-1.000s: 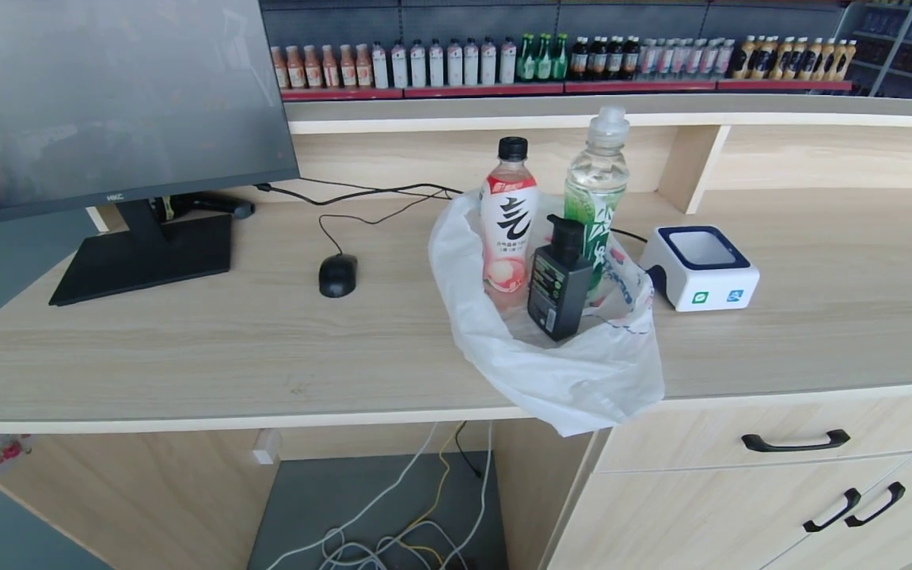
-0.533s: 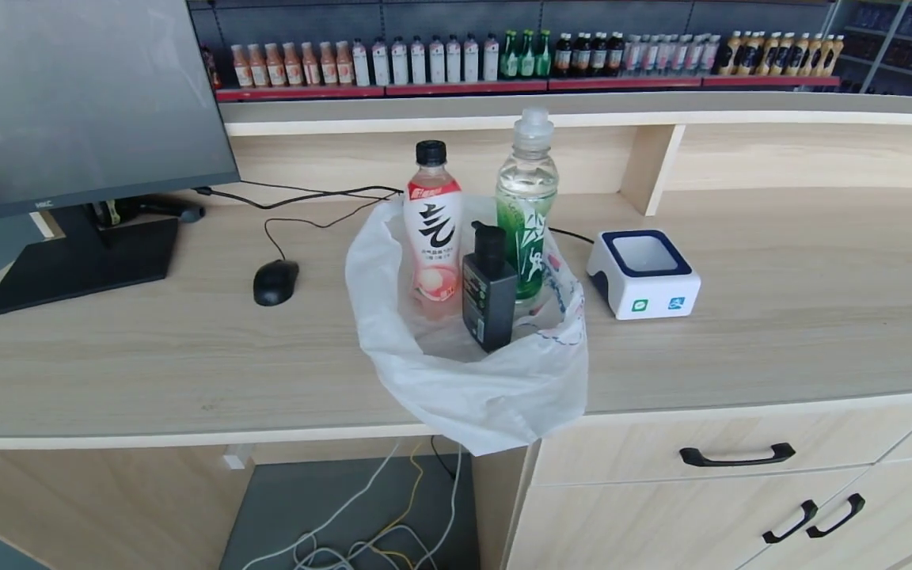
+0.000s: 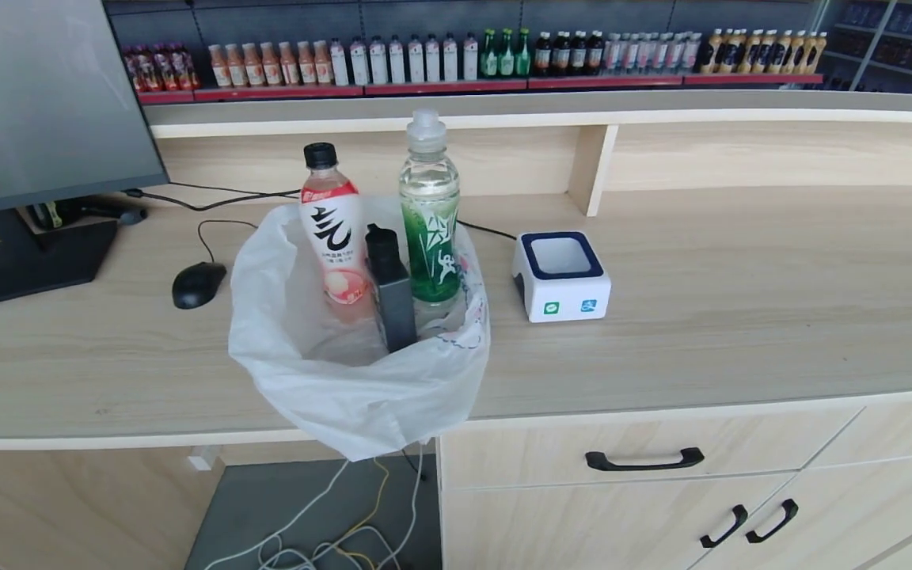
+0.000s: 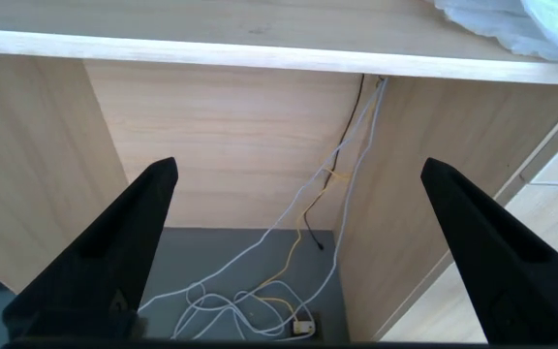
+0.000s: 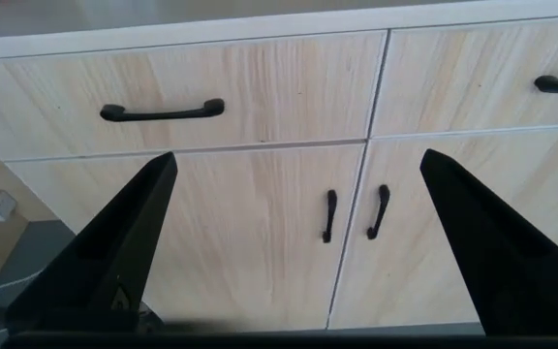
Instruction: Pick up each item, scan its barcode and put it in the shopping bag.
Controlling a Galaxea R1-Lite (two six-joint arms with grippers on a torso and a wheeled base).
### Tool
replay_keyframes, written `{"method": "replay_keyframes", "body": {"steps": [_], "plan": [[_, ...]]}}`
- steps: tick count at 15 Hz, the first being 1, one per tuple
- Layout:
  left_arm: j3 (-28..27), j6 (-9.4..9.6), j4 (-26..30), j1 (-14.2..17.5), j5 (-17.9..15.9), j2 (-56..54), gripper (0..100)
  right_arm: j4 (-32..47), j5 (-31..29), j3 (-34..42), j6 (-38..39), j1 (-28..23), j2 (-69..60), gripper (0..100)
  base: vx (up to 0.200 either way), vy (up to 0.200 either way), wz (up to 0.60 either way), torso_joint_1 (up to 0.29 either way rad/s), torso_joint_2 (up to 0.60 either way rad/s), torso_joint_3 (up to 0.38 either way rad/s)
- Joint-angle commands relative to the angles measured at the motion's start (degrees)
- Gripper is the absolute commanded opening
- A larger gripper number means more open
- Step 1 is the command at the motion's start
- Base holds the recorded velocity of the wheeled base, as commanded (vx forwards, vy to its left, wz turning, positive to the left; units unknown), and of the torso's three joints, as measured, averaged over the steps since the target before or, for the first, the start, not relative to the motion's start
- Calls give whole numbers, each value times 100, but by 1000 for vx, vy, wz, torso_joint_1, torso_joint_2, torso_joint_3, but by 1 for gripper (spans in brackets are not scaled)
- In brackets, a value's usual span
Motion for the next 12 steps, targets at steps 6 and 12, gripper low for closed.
{"method": "replay_keyframes", "body": {"steps": [6, 12], "plan": [[0, -1, 0, 1, 1, -1, 100, 0, 4, 0, -16, 6, 10, 100, 0, -200, 0, 1, 1, 4], [0, -1, 0, 1, 1, -1, 100, 0, 4, 0, -16, 6, 10, 100, 0, 0, 0, 0, 0, 0]]}}
